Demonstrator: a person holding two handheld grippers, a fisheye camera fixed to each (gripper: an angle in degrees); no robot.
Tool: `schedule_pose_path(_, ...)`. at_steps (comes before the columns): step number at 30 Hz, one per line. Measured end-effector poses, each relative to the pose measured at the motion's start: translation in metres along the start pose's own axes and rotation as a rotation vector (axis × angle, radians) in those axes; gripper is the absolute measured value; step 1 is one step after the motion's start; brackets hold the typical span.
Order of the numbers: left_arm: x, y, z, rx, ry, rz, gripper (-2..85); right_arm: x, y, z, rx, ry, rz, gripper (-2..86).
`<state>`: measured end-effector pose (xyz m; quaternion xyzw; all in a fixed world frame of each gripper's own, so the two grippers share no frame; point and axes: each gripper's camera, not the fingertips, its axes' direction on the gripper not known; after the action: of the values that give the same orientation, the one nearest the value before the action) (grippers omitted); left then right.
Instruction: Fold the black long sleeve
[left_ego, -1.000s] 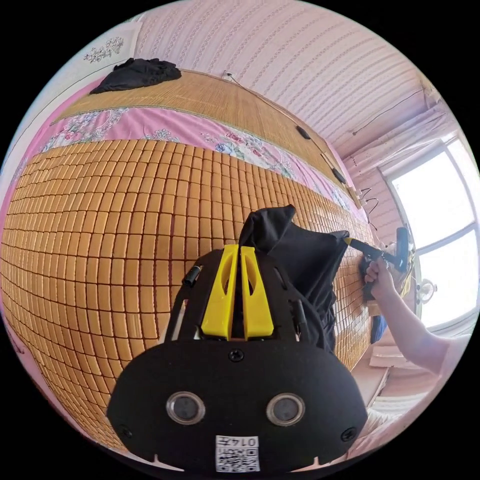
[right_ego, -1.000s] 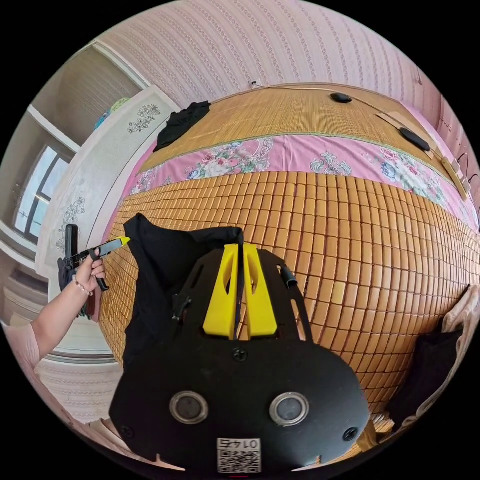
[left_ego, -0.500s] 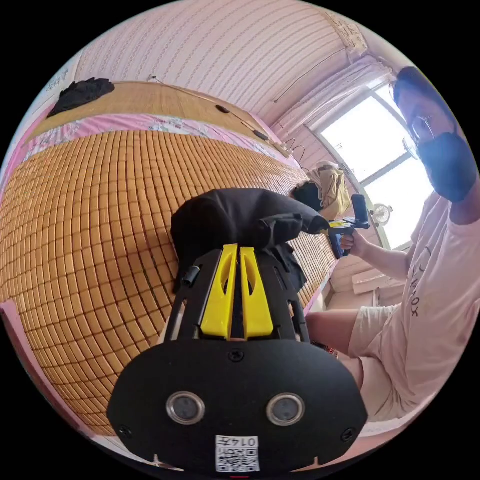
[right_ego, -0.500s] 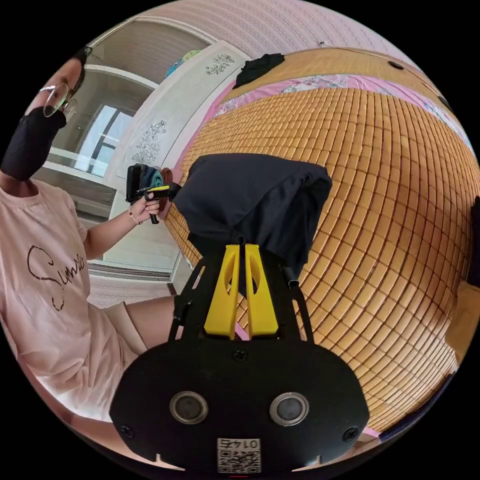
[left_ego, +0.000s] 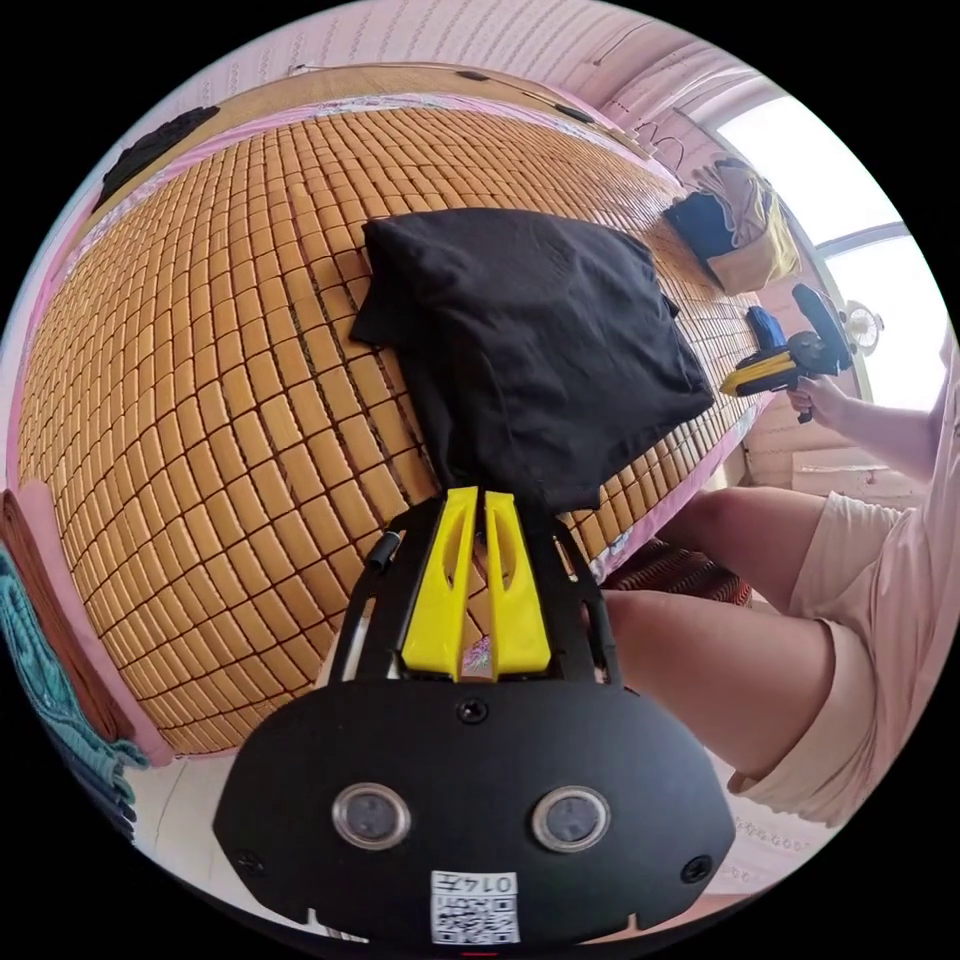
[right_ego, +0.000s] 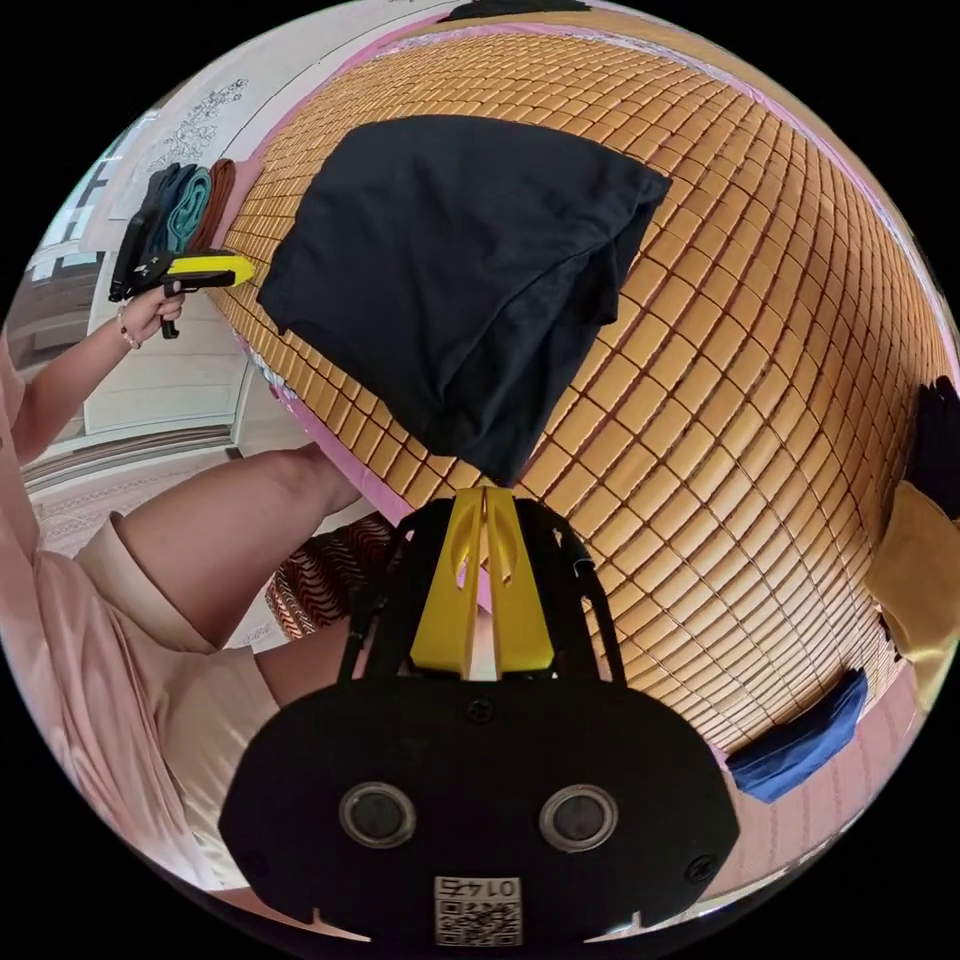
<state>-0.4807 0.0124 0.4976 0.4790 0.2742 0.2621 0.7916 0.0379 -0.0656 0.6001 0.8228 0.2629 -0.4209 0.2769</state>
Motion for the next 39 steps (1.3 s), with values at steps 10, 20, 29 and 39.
schedule_pose_path(10, 0.105, -0.045, 0.029, 0.16, 0.091, 0.152, -1.0, -0.062, -0.153, -0.051, 0.24, 0.132, -0.283, -0.3)
schedule_pose_path(20, 0.146, -0.034, 0.118, 0.058, -0.071, 0.244, -1.0, -0.055, -0.251, -0.013, -0.076, 0.138, -0.299, -0.5)
schedule_pose_path(29, 0.144, -0.008, 0.14, 0.078, -0.011, 0.184, -0.9, -0.03, -0.29, -0.012, -0.156, 0.26, -0.329, -0.4)
schedule_pose_path(39, 0.187, 0.003, 0.141, 0.231, 0.083, 0.365, 9.5, 0.054, -0.084, -0.044, 0.205, 0.142, 0.056, 0.2)
